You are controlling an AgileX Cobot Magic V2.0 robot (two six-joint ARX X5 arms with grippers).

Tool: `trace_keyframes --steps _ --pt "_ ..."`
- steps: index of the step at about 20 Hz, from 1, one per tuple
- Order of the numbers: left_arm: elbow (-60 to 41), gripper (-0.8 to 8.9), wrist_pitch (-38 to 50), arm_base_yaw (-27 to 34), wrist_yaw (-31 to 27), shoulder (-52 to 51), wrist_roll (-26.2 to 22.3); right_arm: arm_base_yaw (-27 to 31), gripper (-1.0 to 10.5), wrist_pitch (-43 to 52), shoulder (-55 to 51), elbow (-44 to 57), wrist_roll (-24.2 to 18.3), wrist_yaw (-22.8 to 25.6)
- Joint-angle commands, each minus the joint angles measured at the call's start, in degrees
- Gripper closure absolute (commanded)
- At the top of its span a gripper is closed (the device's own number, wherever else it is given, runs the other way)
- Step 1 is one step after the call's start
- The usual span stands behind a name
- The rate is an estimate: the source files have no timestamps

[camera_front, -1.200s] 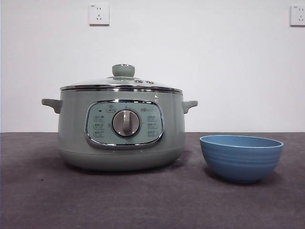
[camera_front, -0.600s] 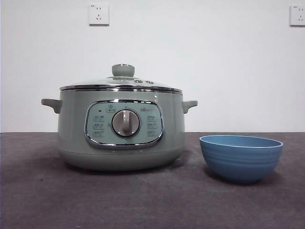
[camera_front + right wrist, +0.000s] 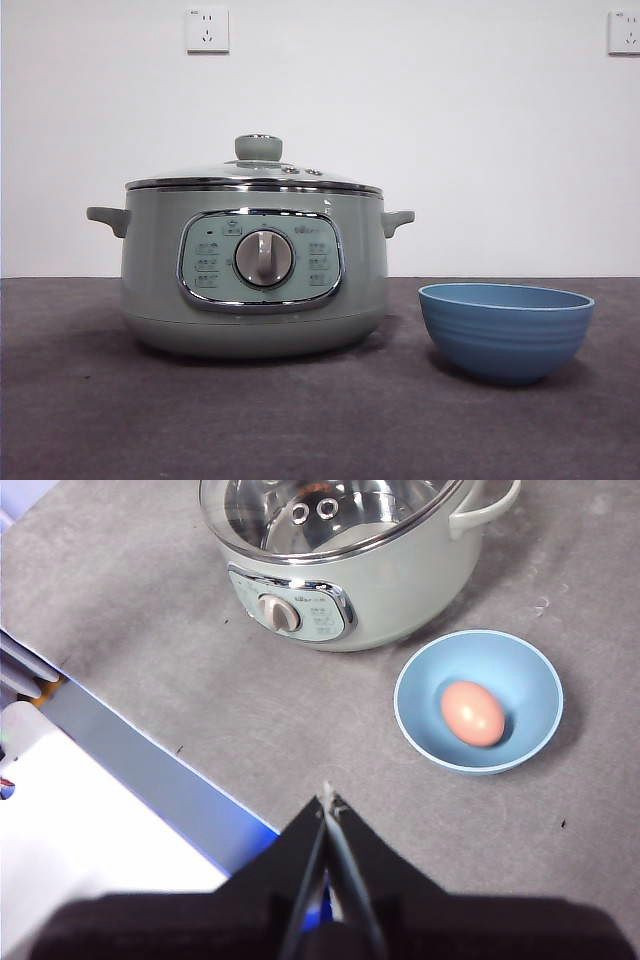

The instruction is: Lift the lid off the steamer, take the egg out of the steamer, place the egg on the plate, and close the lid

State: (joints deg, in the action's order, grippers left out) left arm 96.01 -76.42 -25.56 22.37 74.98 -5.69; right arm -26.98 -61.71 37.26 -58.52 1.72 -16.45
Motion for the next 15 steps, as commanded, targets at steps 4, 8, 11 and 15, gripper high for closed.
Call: trace_keyframes --steps 4,8,11,15 --pt "0.0 8.17 14.71 2.71 -3.96 -1.88 -6.62 -0.07 9.5 0.24 -0.02 -0.15 0.31 0.09" --pt "-0.35 8.17 31.71 8.87 0.37 -8.81 -8.57 -0.07 9.5 0.2 -0.02 -0.15 0.31 0.13" --pt "-5.16 8.17 37.81 15.19 0.57 -16.61 -8.59 -0.07 9.5 0.2 -0.02 -0.15 0.31 0.26" --pt "-24.15 8.17 49.99 24.09 0.0 -30.73 -8.68 -0.07 9.5 0.17 -0.02 -0.15 0.31 0.26"
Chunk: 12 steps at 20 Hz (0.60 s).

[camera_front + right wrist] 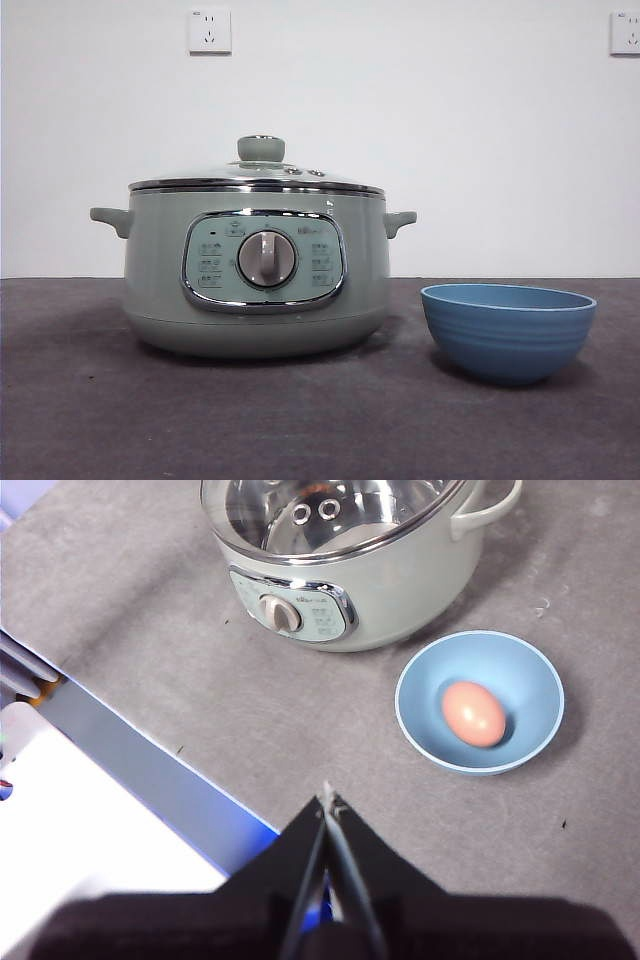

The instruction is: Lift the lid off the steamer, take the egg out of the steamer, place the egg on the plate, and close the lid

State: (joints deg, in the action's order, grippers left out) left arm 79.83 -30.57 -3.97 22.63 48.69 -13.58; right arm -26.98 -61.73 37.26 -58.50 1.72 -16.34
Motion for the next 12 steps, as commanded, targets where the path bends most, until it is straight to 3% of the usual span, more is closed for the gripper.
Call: trace_keyframes --steps 1,4,8,12 --pt "-13.7 8.17 7.69 4.31 -0.59 -8.0 -0.79 -0.07 9.5 0.22 -0.02 -0.17 0.31 0.15" --pt "-29.27 8.17 15.91 7.76 -1.51 -17.29 0.07 -0.07 9.5 0.2 -0.02 -0.17 0.31 0.15" --pt "-48.52 8.17 24.2 10.93 -1.97 -28.79 5.01 -0.07 9.5 0.2 -0.02 -0.17 0.31 0.15" --pt "-62.6 8.17 30.23 11.74 -8.13 -37.35 9.16 -0.07 9.5 0.17 -0.02 -0.17 0.31 0.15"
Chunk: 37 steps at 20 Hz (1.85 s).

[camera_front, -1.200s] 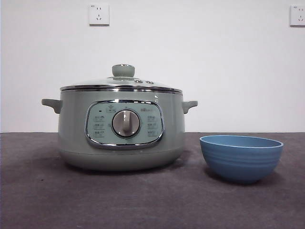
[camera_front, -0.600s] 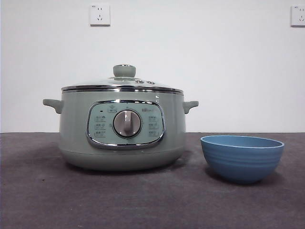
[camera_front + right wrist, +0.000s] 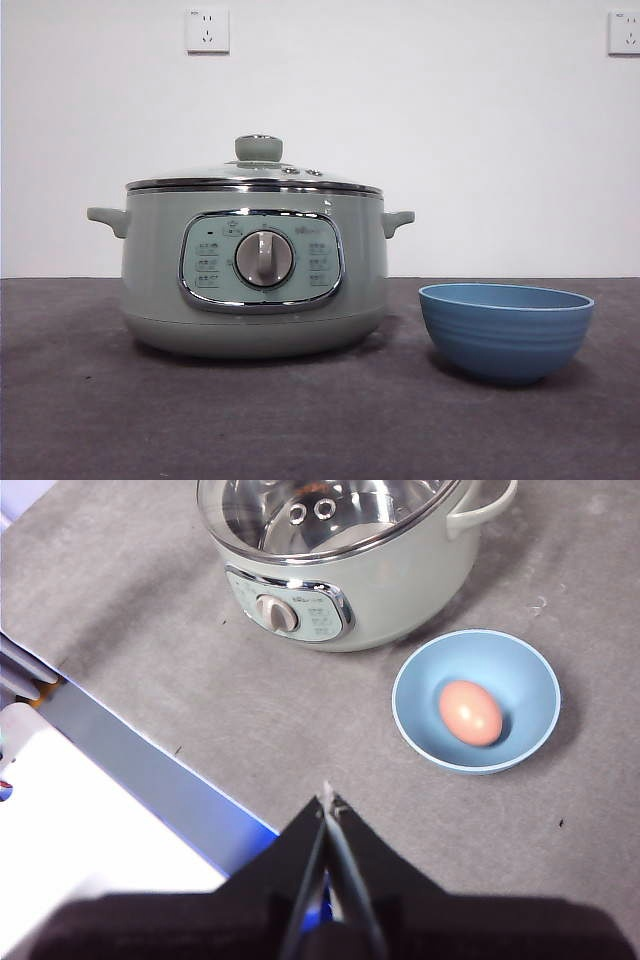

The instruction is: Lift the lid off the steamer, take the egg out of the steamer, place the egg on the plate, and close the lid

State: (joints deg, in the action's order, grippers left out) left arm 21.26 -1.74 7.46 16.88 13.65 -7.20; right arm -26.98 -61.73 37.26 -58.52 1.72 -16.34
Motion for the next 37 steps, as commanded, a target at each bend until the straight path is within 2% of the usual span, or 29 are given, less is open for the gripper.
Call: trace_keyframes --steps 1,5,8,11,16,33,34,37 --pt "-6.51 8.17 1.66 0.31 -4.59 -3.87 3.02 -0.07 9.5 0.17 -0.02 -0.15 0.31 0.15" --pt "-14.1 8.17 1.66 0.31 -9.51 -8.52 3.17 -0.07 9.5 0.15 -0.02 -0.15 0.31 0.15" --pt "-18.12 8.17 1.25 0.28 -9.42 -11.58 3.37 -0.07 9.5 0.15 -0.02 -0.15 0.31 0.15" --pt "-20.76 8.17 0.59 0.13 -9.38 -13.53 5.84 -0.07 9.5 0.15 -0.02 -0.15 0.31 0.15" --pt "-21.05 8.17 -8.87 -0.02 -9.38 -13.53 5.9 -0.07 9.5 0.13 -0.02 -0.15 0.31 0.15" --pt "-21.05 8.17 -8.2 0.02 -9.27 -13.51 5.92 -0.07 9.5 0.13 -0.02 -0.15 0.26 0.15" --pt "-21.05 8.17 -8.2 0.02 -9.27 -13.51 5.9 -0.07 9.5 0.44 -0.02 -0.15 -1.99 0.28" --pt "-21.05 8.17 -8.2 0.02 -9.27 -13.51 5.92 2.23 9.5 7.93 -2.01 0.83 -4.0 2.45"
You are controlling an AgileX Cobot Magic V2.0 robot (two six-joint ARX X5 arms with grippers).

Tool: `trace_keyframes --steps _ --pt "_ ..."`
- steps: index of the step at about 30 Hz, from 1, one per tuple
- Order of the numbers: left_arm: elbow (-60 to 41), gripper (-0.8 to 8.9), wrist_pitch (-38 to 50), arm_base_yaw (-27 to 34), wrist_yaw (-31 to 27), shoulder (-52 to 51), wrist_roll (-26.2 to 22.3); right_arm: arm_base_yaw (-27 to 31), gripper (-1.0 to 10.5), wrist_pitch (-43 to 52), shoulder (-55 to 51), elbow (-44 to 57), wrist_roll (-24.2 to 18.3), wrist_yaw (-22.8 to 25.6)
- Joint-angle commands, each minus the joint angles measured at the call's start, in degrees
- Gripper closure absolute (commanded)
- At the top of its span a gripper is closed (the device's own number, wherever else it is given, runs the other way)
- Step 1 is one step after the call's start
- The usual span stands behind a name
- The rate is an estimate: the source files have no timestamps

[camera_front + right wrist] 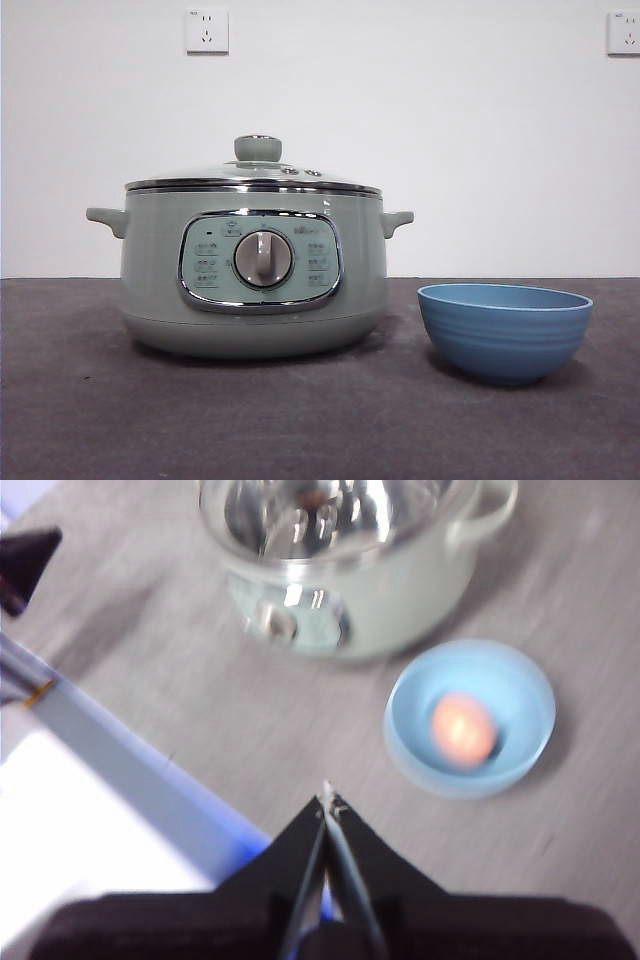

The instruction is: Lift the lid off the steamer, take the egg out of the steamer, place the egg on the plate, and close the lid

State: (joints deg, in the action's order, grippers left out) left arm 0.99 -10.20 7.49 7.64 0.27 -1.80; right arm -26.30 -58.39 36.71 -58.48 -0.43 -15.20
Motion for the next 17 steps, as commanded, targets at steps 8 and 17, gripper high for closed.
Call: trace_keyframes --steps 8,17 --pt "-0.79 8.17 0.26 0.0 -0.02 -0.11 0.52 18.8 9.5 38.42 -19.71 29.92 -0.04 0.28" --pt "-0.79 8.17 0.26 0.0 -0.02 -0.11 0.52 21.16 9.5 50.6 -31.08 49.81 0.92 3.78"
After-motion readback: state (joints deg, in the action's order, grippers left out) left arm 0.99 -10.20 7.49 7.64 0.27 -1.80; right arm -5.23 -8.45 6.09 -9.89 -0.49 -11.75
